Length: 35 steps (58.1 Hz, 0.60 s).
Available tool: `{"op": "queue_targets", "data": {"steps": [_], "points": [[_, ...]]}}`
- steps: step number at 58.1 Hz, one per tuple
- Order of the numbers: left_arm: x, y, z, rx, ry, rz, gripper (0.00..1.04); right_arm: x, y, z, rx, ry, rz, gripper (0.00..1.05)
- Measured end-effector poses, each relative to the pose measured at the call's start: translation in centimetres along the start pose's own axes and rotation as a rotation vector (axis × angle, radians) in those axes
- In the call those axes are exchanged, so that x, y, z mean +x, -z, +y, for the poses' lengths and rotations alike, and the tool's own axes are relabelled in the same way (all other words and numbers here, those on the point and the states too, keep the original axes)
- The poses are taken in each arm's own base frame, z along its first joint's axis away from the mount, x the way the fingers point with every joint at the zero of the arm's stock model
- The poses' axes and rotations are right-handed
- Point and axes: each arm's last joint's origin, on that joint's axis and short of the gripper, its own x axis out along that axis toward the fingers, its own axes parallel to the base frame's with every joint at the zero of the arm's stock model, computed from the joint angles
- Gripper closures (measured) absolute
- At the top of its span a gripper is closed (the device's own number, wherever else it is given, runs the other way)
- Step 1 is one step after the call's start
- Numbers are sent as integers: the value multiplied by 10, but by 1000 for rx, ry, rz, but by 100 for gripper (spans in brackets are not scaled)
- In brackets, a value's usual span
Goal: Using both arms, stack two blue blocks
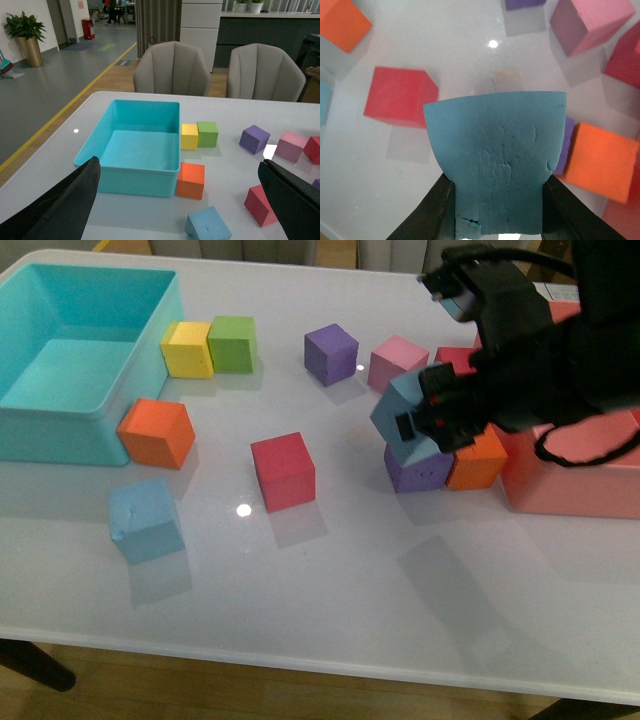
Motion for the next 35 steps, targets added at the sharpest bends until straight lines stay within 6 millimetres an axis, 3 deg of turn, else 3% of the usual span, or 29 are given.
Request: {"op": "queue_targets", "data": {"steps": [8, 17, 35], "points": [[0, 0, 0, 0, 0, 0, 9, 36, -37, 4, 7, 12, 7, 72], [0, 0, 0, 0, 0, 0, 9, 74, -61, 7, 2, 27, 30, 73], [0, 0, 0, 0, 0, 0, 9, 131, -84, 24, -18, 26, 93, 73]]}}
